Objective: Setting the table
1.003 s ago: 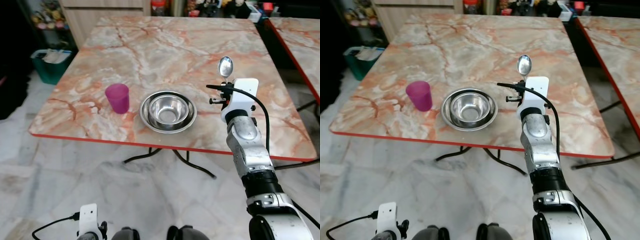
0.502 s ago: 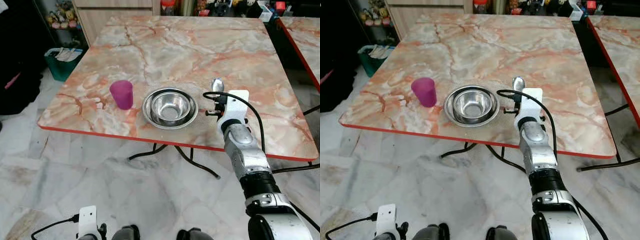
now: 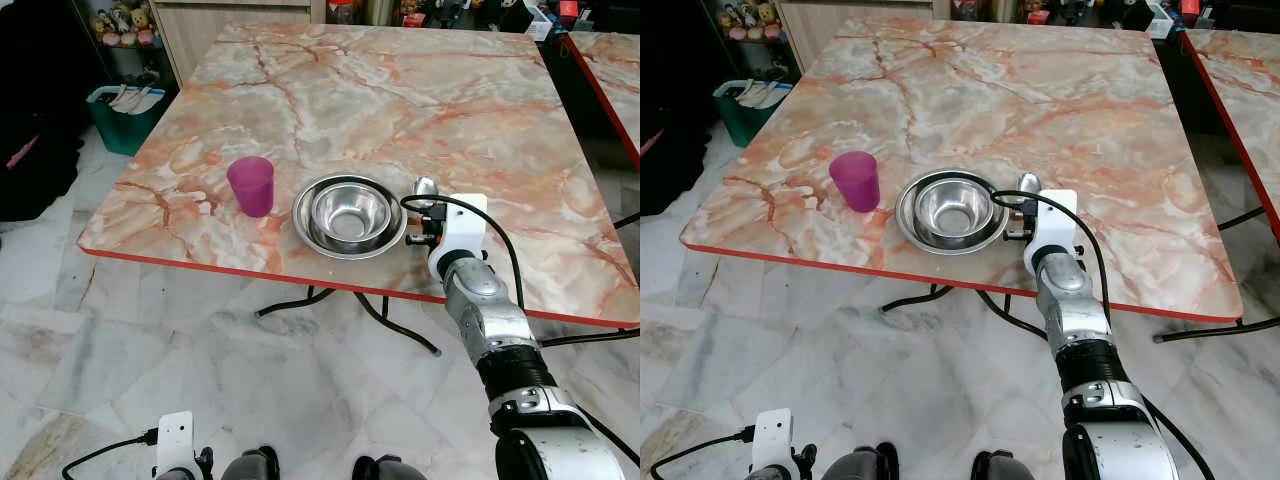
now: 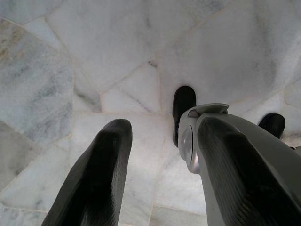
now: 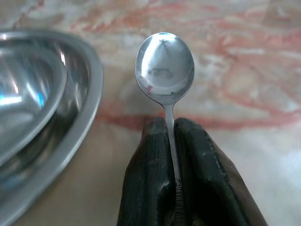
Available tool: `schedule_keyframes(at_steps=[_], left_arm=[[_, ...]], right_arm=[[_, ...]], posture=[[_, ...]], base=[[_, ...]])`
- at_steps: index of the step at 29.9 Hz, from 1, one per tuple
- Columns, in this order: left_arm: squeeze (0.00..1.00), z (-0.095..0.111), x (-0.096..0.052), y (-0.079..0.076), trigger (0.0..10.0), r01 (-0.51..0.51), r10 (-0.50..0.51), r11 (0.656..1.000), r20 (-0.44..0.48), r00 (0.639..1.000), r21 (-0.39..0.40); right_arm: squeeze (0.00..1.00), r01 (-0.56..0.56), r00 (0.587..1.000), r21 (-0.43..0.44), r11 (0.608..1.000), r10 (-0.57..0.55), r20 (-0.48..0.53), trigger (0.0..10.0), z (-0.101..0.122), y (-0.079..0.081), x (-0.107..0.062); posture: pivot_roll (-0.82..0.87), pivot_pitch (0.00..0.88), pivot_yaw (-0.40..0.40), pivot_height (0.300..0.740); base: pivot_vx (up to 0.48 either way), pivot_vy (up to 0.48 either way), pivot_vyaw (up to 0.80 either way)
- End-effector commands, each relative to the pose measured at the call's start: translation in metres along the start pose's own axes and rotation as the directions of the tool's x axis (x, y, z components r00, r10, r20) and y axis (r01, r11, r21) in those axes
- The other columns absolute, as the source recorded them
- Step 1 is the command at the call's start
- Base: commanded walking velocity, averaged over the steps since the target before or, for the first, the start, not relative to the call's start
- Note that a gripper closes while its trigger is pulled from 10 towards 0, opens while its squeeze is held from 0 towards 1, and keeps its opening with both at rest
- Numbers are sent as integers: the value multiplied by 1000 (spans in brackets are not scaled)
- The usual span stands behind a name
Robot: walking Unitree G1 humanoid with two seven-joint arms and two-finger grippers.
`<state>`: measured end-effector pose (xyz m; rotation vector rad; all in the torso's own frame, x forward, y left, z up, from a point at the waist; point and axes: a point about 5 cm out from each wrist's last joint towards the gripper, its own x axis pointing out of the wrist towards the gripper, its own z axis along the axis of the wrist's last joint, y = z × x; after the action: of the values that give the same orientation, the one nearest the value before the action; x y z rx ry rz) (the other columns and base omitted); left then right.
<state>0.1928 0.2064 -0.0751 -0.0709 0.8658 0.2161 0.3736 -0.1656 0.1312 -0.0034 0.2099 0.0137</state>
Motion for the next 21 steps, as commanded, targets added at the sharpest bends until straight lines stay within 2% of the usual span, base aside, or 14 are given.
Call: schedule_keyframes(at_steps=[1,12,21], left_arm=[[0,-10,-2,5,10000,-12,12,1000,-45,999,5],[0,-14,-3,5,10000,-15,16,1000,-54,998,17],[0,-14,-3,5,10000,-18,19,1000,-58,998,20]], right_arm=[[0,-9,1000,7,1000,9,-7,10000,-3,2,0],[0,1,1000,8,1000,-1,-28,10000,-11,-1,1],[0,10,1000,8,1000,-9,-12,10000,-7,-4,4]], posture=[[16,175,4,711],[17,176,3,711],[17,176,3,711]], base=[[0,0,0],[0,0,0],[0,0,0]])
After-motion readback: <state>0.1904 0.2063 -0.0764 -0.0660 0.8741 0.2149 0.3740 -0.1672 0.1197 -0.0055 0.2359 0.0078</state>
